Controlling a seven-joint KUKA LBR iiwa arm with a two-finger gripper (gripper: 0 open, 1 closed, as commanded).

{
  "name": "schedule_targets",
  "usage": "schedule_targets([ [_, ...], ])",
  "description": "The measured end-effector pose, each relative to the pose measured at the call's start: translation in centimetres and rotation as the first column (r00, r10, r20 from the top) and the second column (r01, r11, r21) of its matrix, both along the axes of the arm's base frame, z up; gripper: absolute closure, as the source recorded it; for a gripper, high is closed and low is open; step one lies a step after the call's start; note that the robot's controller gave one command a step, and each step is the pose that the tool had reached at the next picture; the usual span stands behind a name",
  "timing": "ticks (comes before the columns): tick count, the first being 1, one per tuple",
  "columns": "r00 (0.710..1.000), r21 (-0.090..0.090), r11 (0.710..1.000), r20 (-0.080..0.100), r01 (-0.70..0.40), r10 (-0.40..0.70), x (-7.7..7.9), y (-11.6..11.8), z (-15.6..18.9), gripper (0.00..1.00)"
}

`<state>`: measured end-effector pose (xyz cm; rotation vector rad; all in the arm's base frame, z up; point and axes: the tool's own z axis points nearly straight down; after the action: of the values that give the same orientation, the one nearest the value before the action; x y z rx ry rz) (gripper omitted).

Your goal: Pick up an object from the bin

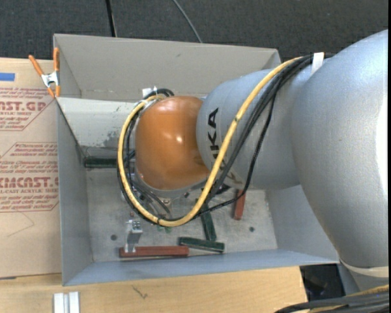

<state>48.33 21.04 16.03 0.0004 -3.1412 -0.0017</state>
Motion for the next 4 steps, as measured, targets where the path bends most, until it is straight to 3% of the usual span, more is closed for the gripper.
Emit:
schedule_targets([
  [1, 0.987, 0.003, 0.987, 0.006, -0.162, 0.162, 0.3, -3.0, -2.4, 0.0],
  [2, 0.996, 0.003, 0.996, 0.012, -0.092, 0.092, 0.2, -4.3, -8.6, 1.0],
  [3, 0.996, 0.003, 0.996, 0.012, -0.092, 0.092, 0.2, -4.3, -8.6, 1.0],
  [4, 0.996, -0.001, 0.996, -0.002, -0.09, 0.09, 2.2, -3.5, -4.8, 1.0],
])
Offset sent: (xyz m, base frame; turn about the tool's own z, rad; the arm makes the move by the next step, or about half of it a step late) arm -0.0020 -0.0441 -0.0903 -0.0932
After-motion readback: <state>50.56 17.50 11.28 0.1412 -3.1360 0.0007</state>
